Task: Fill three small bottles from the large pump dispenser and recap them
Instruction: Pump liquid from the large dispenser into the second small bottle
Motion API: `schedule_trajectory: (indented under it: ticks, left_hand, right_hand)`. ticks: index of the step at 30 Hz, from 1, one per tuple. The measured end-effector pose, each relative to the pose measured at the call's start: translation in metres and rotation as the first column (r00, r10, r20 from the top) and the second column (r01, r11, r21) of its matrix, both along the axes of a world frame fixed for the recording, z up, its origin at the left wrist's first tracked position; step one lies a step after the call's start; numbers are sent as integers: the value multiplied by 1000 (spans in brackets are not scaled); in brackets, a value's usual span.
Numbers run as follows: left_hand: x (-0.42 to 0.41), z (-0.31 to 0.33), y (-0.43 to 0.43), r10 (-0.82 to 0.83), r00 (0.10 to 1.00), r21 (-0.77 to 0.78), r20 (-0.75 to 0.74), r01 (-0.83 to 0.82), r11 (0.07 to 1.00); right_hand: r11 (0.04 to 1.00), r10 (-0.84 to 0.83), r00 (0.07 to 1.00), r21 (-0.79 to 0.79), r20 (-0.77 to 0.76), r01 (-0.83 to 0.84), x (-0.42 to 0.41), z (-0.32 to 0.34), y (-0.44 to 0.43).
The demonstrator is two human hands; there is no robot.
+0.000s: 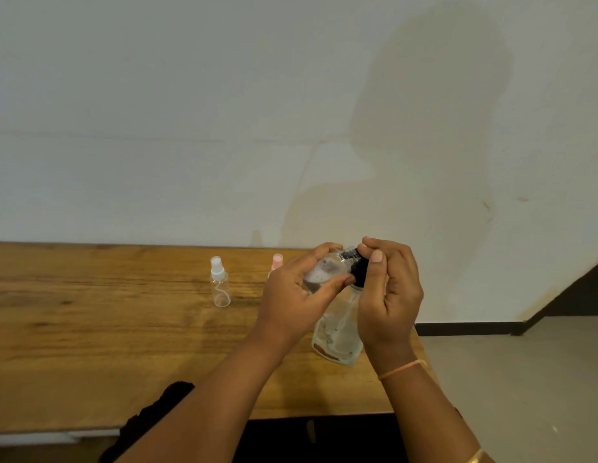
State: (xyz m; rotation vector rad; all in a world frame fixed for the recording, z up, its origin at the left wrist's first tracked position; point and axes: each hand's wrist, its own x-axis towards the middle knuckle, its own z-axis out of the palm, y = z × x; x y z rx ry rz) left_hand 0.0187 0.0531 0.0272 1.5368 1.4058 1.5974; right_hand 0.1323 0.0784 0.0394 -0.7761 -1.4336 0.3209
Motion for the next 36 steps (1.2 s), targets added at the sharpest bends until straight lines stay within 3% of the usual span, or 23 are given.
schedule_trajectory:
  ticks: [3,11,17,27,36]
  left_hand:
    - [-2,5,-1,-1,999,17,-37,2,1000]
    - [-2,-5,1,-13,1000,-24,-27,13,1000]
    - [-2,1,-1,-11,1000,4,-12,11,1000]
    - [-1,-8,0,-31,999,-24,7,31,999]
    - [-2,2,-2,-4,1000,7,5,4,1000]
  right_hand:
    - [1000,20,999,-5,-38,-20,1,7,0]
    - [1000,-3,999,25,54,2,2,-8,6]
    - [999,26,999,-28,-44,-27,1,3,0]
    - [999,39,999,-4,1,-39,2,-9,8]
    - [998,51,996,-32,-68,-53,-1,5,2]
